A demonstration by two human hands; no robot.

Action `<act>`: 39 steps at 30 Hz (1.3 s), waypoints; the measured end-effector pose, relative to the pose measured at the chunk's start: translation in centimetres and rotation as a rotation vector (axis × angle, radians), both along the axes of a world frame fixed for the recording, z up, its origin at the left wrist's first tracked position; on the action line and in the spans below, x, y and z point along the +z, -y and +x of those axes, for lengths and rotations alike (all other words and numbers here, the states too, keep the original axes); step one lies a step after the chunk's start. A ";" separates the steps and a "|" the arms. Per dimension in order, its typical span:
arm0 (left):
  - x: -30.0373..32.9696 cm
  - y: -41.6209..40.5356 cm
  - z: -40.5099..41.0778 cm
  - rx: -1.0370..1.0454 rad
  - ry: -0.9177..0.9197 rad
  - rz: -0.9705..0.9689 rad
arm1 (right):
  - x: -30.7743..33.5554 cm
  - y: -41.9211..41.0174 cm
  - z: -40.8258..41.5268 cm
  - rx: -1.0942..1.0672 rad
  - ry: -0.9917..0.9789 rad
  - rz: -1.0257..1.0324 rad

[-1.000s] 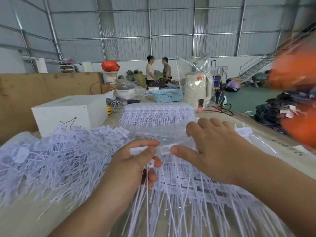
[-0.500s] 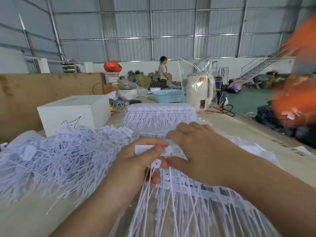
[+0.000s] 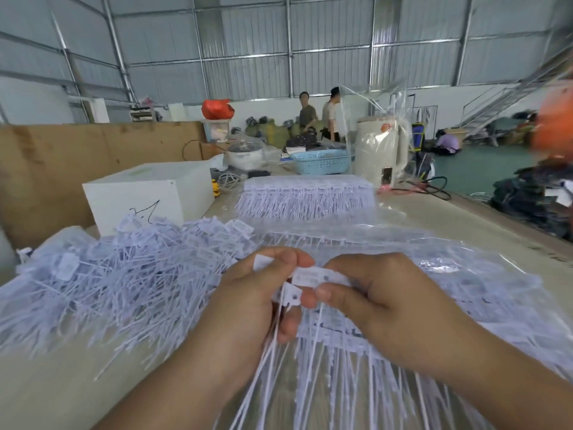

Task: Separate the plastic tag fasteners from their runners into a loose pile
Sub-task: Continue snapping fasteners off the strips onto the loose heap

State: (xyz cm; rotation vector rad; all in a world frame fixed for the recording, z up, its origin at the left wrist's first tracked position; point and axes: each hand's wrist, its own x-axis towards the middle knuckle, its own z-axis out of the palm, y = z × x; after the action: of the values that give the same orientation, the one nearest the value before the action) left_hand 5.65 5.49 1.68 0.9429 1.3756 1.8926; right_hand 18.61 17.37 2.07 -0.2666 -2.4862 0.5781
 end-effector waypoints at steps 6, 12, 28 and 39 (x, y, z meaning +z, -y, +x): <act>0.2 0.1 0.7 0.039 0.110 -0.002 | -1.0 1.4 -0.1 -0.153 -0.123 0.169; 0.2 0.3 -0.5 0.078 0.440 -0.078 | -0.7 2.0 0.0 -0.223 -0.322 0.288; -0.1 0.1 1.1 -0.025 0.172 0.031 | -1.8 0.3 -0.1 0.048 -0.029 -0.160; -0.5 0.1 0.2 -0.065 0.098 0.024 | -1.4 -0.4 0.0 0.190 -0.001 -0.416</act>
State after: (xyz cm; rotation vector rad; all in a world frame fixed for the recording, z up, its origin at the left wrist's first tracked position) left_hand 5.84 5.38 1.16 0.8840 1.2531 1.8849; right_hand 18.64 17.80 0.69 -0.1857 -2.3849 1.1761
